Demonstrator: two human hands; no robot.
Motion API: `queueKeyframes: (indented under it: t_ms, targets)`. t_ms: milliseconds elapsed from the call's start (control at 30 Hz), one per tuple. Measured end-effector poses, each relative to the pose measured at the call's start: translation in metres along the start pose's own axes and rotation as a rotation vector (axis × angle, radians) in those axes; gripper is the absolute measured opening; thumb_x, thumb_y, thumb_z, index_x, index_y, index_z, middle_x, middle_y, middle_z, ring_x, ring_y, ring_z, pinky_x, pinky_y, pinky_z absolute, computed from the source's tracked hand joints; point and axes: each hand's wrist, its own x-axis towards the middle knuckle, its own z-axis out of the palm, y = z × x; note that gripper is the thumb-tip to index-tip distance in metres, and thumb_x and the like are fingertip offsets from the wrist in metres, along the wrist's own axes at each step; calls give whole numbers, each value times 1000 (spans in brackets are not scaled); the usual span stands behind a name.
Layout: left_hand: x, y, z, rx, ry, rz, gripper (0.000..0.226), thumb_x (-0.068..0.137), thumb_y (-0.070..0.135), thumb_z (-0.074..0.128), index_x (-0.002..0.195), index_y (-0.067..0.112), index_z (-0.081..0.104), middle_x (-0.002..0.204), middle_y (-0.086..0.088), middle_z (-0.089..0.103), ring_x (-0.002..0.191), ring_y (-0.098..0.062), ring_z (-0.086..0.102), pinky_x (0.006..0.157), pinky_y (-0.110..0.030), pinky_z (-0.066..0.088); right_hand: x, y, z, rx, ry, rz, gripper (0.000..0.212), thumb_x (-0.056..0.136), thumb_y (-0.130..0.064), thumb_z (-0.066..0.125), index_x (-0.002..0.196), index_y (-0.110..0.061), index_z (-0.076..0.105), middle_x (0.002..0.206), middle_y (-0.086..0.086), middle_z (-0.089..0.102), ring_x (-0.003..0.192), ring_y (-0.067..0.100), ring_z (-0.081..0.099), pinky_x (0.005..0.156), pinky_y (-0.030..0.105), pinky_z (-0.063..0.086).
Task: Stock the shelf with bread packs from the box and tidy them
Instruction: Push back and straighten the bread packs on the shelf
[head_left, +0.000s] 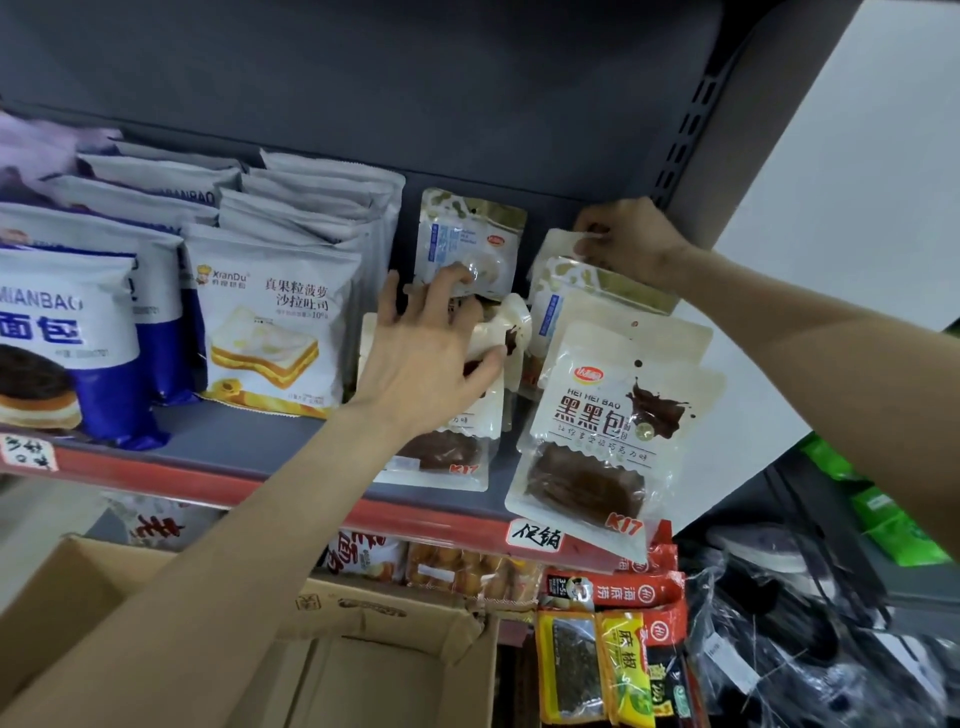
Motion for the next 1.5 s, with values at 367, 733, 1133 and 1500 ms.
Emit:
queueKeyframes:
  t_ms: [367,733,1133,1500]
  targets:
    - [-5,-6,-9,5,61,56,39,83,39,48,99,9,66,122,-14,57,114,-30,43,94,-50,40,-15,-35,-15,74,91,-163,23,93,-31,54,109,-21,66,105,0,70,91,18,67,90,34,51]
    - [-14,-11,-13,-33,0,108,31,79,19,45,99,13,69,90,-4,72,84,-27,66,85,-39,49,2,-106,24,-287,-221,-352,9,86,-16,60,92,-14,66,78,-4,52,80,18,50,67,29,37]
    - [-23,-22,-23,-169,-30,44,46,88,29,39,128,17,57,132,-3,57,124,-25,50,107,-46,34,-2,-113,27,-309,-108,-322,21,90,-16,55,107,-23,66,106,6,64,108,30,56,75,34,43]
    - [-86,-23,-41,-408,-41,-346,93,76,47,72,149,29,16,155,-13,13,142,-29,15,113,-45,21,-68,-106,2,-220,-106,-379,30,88,-37,58,115,-24,59,112,-4,63,108,22,54,87,37,46]
